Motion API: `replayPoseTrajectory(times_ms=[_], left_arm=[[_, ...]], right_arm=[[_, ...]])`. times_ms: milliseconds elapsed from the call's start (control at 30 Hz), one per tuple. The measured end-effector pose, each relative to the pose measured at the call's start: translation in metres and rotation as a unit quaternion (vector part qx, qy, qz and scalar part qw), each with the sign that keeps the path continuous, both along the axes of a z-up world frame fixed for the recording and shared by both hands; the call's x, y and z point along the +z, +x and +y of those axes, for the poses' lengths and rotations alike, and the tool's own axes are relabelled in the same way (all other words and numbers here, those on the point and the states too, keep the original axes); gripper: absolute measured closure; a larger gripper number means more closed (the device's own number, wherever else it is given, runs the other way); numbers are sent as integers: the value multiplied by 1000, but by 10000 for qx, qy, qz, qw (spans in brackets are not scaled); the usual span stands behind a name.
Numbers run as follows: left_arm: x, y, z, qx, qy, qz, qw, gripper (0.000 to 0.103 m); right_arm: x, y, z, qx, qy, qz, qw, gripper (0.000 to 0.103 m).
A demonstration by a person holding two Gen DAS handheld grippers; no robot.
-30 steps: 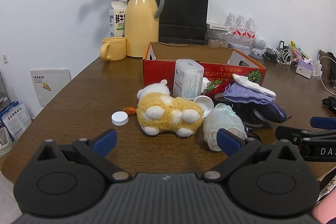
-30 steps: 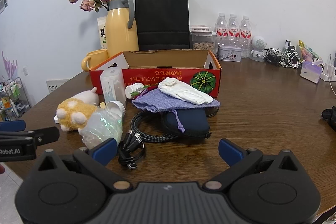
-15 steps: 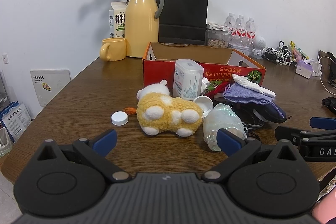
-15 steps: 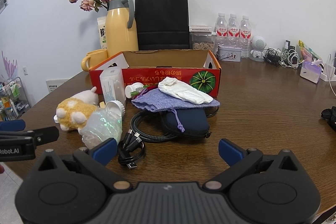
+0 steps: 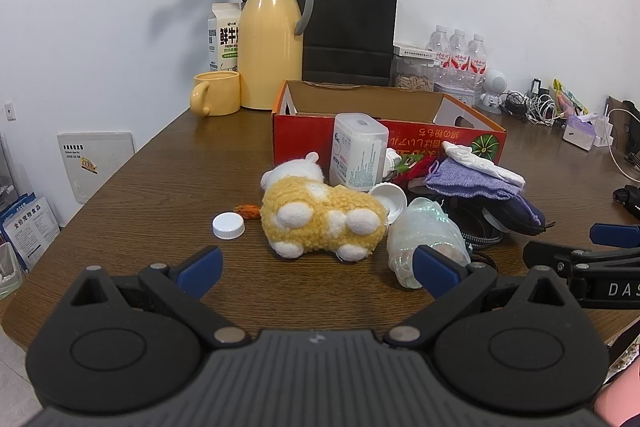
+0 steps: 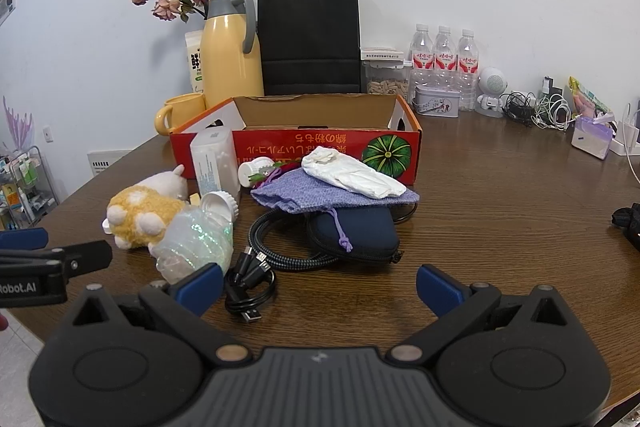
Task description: Organize objects
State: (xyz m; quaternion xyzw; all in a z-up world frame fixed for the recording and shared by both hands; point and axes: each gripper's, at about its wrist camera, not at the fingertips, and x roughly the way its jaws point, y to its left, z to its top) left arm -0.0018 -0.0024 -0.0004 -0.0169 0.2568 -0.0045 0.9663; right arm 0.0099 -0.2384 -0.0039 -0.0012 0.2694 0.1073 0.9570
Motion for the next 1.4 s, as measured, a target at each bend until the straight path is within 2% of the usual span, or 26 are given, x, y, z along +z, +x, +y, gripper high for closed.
replayPoseTrajectory(times_ms=[1067,1200,1400], left_arm=[[1,0,-1,4,-23,11,10000,0],[-2,4,3,46,-71,76,9999,0],[-9,9,14,151,-146,152,9997,0]], right_arm=[[-1,1,1,31,-27,24,10000,0],[-13,12,7,203,-153,150,9996,0],[-29,25,23,641,-438,280,9966,14]])
